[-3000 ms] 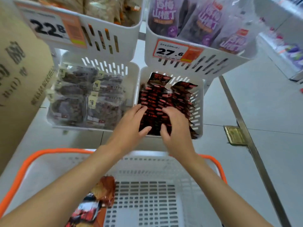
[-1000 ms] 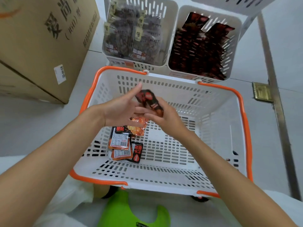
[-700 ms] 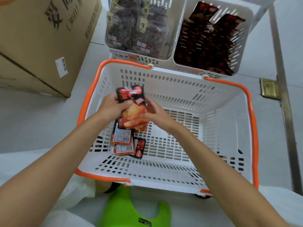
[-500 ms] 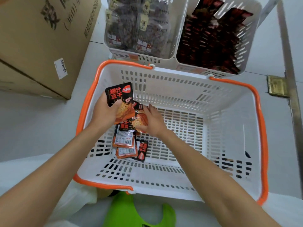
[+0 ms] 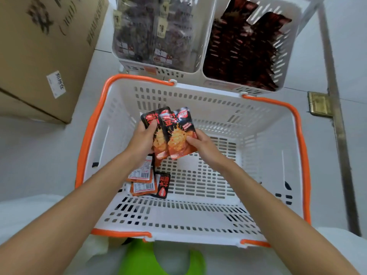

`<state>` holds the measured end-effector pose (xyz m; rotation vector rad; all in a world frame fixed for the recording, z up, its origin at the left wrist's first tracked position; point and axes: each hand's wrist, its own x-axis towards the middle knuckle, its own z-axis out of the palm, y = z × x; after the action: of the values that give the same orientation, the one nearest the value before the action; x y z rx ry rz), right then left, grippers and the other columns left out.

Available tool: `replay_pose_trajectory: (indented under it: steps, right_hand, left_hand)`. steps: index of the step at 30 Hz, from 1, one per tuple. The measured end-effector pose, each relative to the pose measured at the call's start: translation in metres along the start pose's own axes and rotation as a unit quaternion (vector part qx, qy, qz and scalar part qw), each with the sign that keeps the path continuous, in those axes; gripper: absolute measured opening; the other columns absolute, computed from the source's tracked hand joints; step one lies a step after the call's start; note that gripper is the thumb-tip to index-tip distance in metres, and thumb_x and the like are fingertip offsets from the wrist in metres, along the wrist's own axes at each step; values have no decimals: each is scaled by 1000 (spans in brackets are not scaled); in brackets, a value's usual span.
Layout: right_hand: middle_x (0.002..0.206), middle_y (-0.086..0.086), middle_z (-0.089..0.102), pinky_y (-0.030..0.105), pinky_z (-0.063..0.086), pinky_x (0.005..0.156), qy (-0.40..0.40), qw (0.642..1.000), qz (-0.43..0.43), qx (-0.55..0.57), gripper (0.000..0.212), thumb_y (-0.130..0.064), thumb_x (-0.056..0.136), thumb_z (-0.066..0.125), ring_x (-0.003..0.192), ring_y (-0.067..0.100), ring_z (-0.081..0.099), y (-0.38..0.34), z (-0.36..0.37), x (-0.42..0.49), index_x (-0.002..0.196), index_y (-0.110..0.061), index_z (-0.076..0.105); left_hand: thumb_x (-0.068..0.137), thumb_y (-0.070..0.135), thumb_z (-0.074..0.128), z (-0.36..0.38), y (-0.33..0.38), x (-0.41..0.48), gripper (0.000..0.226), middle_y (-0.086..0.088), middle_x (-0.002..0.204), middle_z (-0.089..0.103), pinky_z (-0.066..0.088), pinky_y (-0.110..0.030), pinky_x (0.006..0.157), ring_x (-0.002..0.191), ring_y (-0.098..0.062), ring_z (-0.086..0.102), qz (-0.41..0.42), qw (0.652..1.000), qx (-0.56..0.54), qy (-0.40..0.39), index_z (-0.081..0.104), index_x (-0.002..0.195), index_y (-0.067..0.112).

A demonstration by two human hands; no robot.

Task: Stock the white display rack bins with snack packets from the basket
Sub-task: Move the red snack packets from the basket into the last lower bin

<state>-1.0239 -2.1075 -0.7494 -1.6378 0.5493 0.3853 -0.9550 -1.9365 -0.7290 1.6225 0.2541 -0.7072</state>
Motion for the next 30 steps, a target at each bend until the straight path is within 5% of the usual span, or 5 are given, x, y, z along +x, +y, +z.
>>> replay_pose_trajectory:
  steps: [11, 19, 23, 26, 30]
  right_hand:
    - [121, -2, 62, 23, 54, 84, 77, 985, -109, 106, 49, -17, 96, 62, 106, 10, 64, -81, -2, -12, 139, -21, 38]
    - [118, 2, 64, 36, 52, 95, 311, 927, -179, 105, 51, -9, 89, 67, 110, 18, 63, -130, -134, 38, 133, -17, 44]
    - [111, -4, 64, 17, 54, 74, 301, 930, -167, 133, 41, -15, 92, 67, 99, 12, 65, -159, -165, 105, 126, -19, 46]
    - [121, 4, 63, 38, 52, 97, 289, 942, -167, 30, 54, -20, 84, 73, 113, 21, 61, -165, -159, 156, 132, -15, 47]
    - [162, 5, 13, 40, 15, 123, 261, 950, -139, -97, 91, -9, 93, 59, 150, 21, 11, -149, -142, 178, 157, -15, -5]
  left_hand:
    - [93, 9, 44, 53, 88, -6, 15, -5, 90, 57, 47, -33, 71, 82, -17, 57, 116, 991, -64, -3, 51, 106, 12]
    - [103, 32, 47, 98, 150, 73, 52, -1, 154, 35, 30, -34, 114, 140, -15, 36, 227, 959, 153, -76, 32, 151, 19]
    - [105, 28, 43, 117, 155, 116, 61, 0, 164, 15, 13, -28, 118, 151, -14, 14, 238, 932, 253, -107, 13, 158, 16]
    - [102, 22, 49, 128, 150, 151, 69, 0, 165, 11, 6, -31, 123, 152, -15, 7, 278, 910, 286, -112, 9, 158, 17]
    - [98, 17, 57, 129, 138, 185, 94, 1, 166, -9, 11, -40, 125, 153, -15, -2, 255, 901, 336, -98, -17, 156, 20]
